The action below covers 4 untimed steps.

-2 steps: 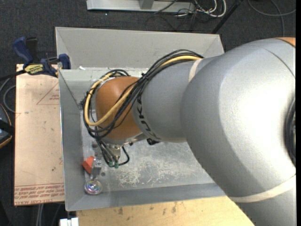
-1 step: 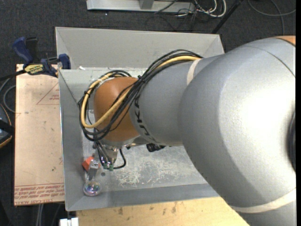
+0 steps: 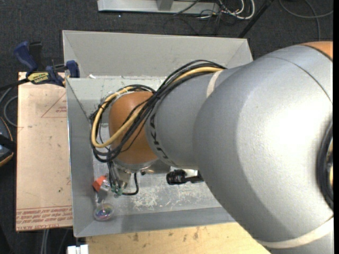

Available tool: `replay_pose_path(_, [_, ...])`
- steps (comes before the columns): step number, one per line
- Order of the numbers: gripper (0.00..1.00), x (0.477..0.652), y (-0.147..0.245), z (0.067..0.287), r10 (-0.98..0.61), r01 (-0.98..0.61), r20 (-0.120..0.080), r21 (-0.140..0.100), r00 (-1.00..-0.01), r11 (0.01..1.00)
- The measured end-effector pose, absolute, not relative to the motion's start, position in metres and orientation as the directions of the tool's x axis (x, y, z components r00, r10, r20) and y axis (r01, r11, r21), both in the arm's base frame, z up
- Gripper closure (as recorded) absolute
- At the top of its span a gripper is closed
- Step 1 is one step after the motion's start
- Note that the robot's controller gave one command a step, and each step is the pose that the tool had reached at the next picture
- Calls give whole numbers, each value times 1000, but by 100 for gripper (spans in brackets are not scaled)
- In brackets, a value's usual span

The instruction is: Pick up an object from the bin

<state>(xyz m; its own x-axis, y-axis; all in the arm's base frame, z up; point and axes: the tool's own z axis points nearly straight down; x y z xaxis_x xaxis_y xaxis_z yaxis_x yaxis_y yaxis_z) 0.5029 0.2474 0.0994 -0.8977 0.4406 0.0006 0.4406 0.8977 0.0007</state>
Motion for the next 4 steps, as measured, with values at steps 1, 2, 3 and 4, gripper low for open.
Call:
replay_pose_path(1, [0,502,247,76,761,761,-5,-10,-649,649])
replay_pose_path(2, [0,503,245,77,760,760,-2,-4,-650,650])
replay_pose_path(3, [100,505,248,79,760,760,-2,7,-650,650])
replay_pose_path(4, [100,505,248,109,758,758,0,3,-652,652])
